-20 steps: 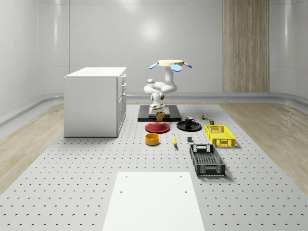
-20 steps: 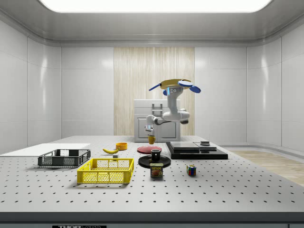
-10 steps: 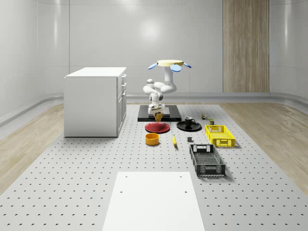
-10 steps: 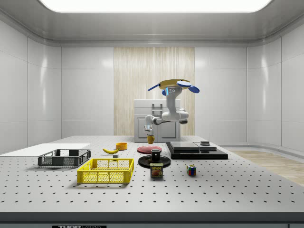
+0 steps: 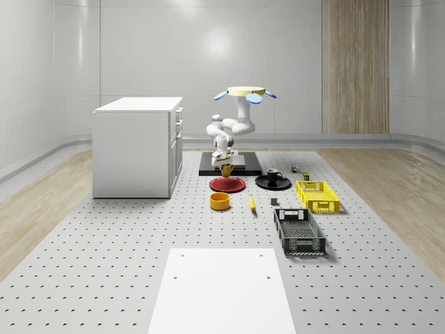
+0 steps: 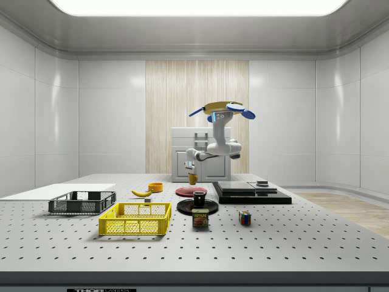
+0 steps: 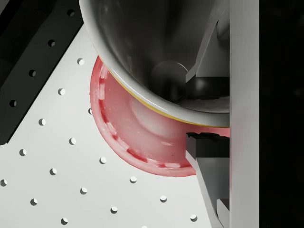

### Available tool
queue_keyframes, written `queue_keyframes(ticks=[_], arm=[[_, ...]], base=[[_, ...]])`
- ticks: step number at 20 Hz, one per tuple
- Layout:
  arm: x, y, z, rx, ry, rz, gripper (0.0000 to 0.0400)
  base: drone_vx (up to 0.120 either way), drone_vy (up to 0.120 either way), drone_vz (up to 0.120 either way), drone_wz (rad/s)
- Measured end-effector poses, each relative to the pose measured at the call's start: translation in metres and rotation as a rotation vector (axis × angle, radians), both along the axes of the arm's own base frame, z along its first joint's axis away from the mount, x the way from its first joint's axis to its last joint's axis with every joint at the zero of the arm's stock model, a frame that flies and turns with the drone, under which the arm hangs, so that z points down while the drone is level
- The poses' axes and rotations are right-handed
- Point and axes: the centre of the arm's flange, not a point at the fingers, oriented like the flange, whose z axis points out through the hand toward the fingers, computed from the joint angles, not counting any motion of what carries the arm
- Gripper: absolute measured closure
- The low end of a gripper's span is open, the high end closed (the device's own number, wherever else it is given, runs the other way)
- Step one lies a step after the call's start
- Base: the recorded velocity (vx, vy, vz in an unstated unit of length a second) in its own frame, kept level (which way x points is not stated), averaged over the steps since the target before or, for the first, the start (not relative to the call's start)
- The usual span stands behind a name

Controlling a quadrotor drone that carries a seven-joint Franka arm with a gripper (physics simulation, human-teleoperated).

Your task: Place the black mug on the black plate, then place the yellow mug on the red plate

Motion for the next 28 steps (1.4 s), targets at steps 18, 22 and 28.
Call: queue_keyframes(ticks=[18, 22, 28], arm=[[0.001, 0.002, 0.041, 0.0, 0.0, 0.0, 0.012], [0.001, 0.002, 0.029, 0.0, 0.0, 0.0, 0.0044], [0.001, 0.002, 0.005, 0.0, 0.0, 0.0, 0.001]], base=[[0.0, 0.0, 0.0, 0.0], [0.0, 0.0, 0.0, 0.0], [0.0, 0.0, 0.0, 0.0]])
